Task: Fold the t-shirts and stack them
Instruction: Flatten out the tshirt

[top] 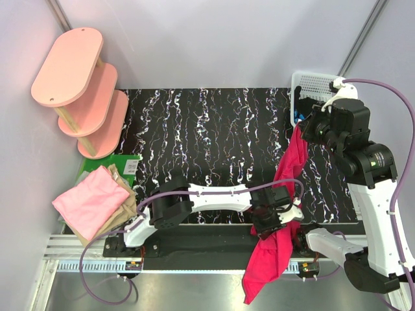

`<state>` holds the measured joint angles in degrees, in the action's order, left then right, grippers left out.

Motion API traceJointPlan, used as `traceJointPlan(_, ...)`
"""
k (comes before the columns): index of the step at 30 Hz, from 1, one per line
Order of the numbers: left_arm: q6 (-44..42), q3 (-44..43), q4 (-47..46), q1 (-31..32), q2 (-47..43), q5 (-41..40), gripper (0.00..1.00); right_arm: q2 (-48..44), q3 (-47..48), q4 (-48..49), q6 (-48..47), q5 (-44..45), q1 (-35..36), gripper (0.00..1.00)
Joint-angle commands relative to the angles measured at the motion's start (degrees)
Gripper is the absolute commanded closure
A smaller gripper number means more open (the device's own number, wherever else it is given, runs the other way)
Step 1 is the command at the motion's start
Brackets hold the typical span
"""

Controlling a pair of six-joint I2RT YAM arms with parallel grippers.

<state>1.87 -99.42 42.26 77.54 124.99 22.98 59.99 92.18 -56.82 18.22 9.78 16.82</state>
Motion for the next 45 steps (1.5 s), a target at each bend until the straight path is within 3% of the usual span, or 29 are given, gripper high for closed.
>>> traceJointPlan(1,-0.64,-2.62,-0.34,0.16,-3.96,1.10,0.80,-0.57,0.10,3.38,0.24,-0.82,-0.21,1.00)
traceJointPlan(2,-0.64,-2.71,-0.25,0.16,-4.14,0.75,0.94,-0.57,-0.07,3.38,0.33,-0.90,-0.21,1.00)
traceJointPlan(3,-0.81,-2.71,-0.34,0.16,-4.23,0.23,0.99,-0.57,-0.07,3.38,0.41,-0.99,-0.21,1.00)
traceJointPlan(13,-1.17,-3.59,-0.16,0.24,-4.23,-2.15,1.00,-0.75,0.28,3.47,0.24,-1.25,-0.21,1.00)
traceJointPlan(17,-3.71,-3.95,1.07,-2.55,-7.12,-6.97,1.00,-0.40,1.07,3.47,-0.20,-1.17,-0.29,1.00)
traceJointPlan(21,-4.68,-1.31,1.94,-14.14,-13.27,-8.48,1.00,1.00,3.00,3.47,-0.99,-1.52,-0.21,1.00)
traceJointPlan(23,-5.55,-0.52,3.52,-22.93,-16.96,-8.04,1.00,1.71,4.06,3.55,-1.08,-1.78,-0.29,1.00)
traceJointPlan(30,-11.27,11.42,5.37,-45.07,-32.78,-11.82,1.00,4.78,4.94,5.75,-0.64,-4.42,-0.21,1.00)
traceJointPlan(38,-18.47,16.62,7.84,-60.39,-44.56,-17.52,1.00,8.74,8.01,7.16,-0.02,-6.18,-0.30,1.00)
traceJointPlan(45,-24.01,11.01,9.59,-68.56,-51.51,-26.40,1.00,13.31,13.71,7.33,-2.57,-5.04,-0.30,1.00)
